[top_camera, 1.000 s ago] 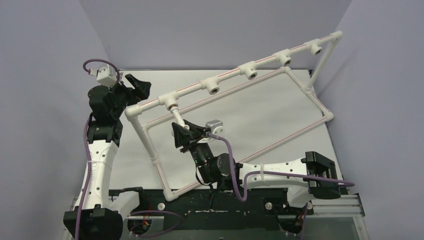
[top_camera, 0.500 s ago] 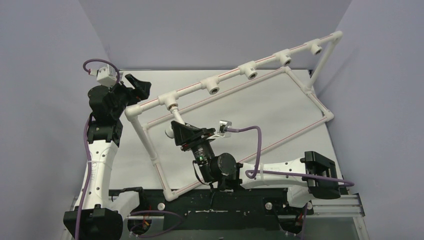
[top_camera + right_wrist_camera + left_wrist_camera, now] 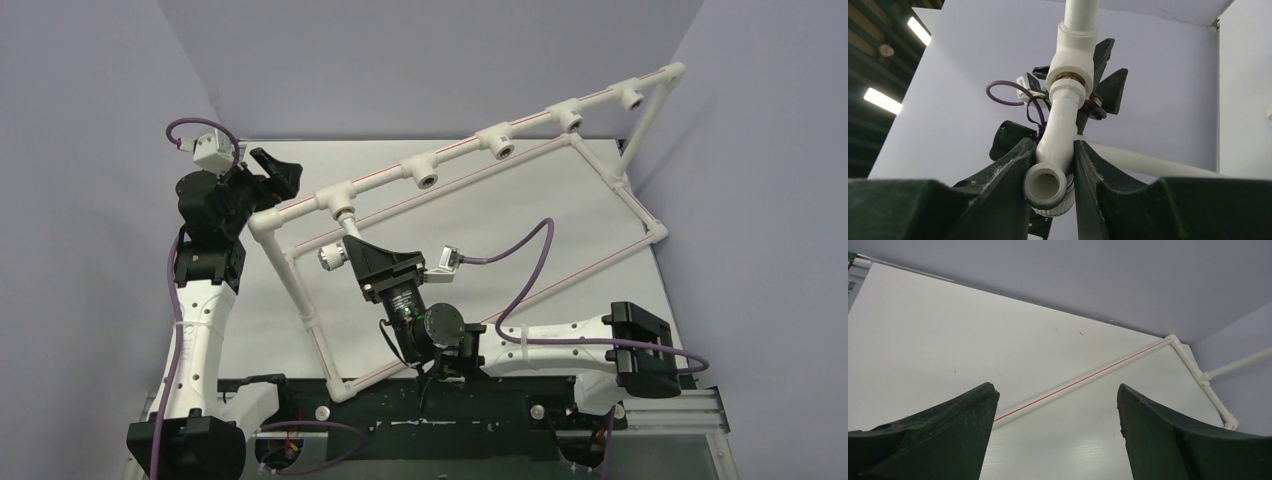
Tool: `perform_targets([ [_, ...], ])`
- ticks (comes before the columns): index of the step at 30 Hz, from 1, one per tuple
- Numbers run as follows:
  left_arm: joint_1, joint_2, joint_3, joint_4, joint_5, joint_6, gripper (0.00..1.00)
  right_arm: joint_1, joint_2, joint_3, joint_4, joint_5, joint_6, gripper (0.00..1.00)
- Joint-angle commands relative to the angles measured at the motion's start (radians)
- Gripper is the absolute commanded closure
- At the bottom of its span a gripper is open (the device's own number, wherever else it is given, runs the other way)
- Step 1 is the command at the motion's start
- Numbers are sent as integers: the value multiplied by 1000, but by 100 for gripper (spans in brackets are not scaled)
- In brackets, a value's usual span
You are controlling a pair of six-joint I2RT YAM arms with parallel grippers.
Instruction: Install the water faucets
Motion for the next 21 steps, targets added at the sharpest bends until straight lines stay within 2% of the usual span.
perform_targets([
  [1,5,-20,20,47,4,5,13,-6,-47,47,27,-7,206,100],
  [5,5,-19,20,46,3,7,13,-8,-60,26,4,6,209,100],
  [6,4,-17,21,47,3,5,13,-8,-64,20,-1,7,208,96],
  [10,6,-19,21,46,4,6,13,-8,-77,2,-15,12,203,73],
  [16,6,-17,20,47,3,6,13,-14,-89,-16,-8,-14,102,29],
  [18,8,-16,22,46,3,6,13,-16,-100,-34,-9,-21,94,21],
  [21,9,-15,20,47,6,7,13,-16,-117,-62,-4,-34,63,16],
])
